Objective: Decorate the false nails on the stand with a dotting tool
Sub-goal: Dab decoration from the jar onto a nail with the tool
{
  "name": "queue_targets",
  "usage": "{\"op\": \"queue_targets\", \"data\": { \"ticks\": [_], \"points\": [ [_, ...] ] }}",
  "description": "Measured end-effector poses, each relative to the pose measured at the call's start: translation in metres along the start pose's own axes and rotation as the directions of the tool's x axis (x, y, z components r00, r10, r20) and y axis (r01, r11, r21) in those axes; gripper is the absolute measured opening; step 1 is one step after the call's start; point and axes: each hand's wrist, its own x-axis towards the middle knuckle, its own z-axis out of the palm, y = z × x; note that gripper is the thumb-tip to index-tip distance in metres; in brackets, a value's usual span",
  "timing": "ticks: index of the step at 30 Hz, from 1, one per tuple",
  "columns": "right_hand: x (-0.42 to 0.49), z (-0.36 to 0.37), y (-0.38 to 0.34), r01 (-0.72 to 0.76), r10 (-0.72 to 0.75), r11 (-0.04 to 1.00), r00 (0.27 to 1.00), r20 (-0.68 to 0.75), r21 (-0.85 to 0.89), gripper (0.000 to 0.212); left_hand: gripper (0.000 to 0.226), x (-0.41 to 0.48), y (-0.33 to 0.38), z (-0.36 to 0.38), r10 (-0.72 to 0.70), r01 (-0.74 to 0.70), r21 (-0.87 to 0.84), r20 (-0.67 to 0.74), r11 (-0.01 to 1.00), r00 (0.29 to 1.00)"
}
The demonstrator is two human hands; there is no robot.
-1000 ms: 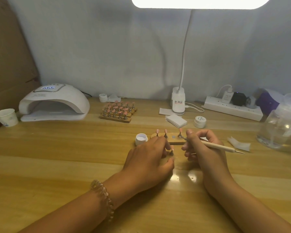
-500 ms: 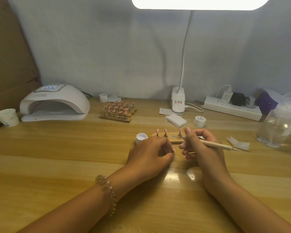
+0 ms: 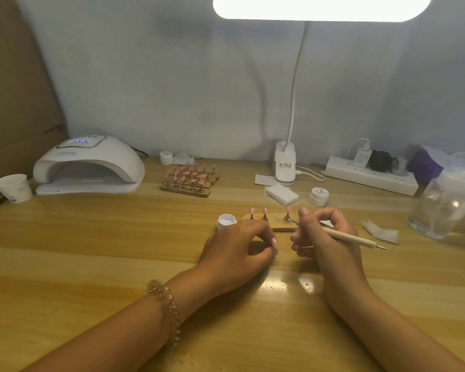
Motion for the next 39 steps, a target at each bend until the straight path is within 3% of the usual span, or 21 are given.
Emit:
{"op": "queue_targets", "data": {
  "ticks": [39],
  "points": [
    [-0.0003, 0.0024, 0.0029, -0.029, 0.050, 0.982, 0.992, 0.114, -0.184, 0.021, 0.016, 0.0012, -0.0002, -0.0016, -0.010, 0.011, -0.036, 0.024, 0.999, 1.000]
  ]
}}
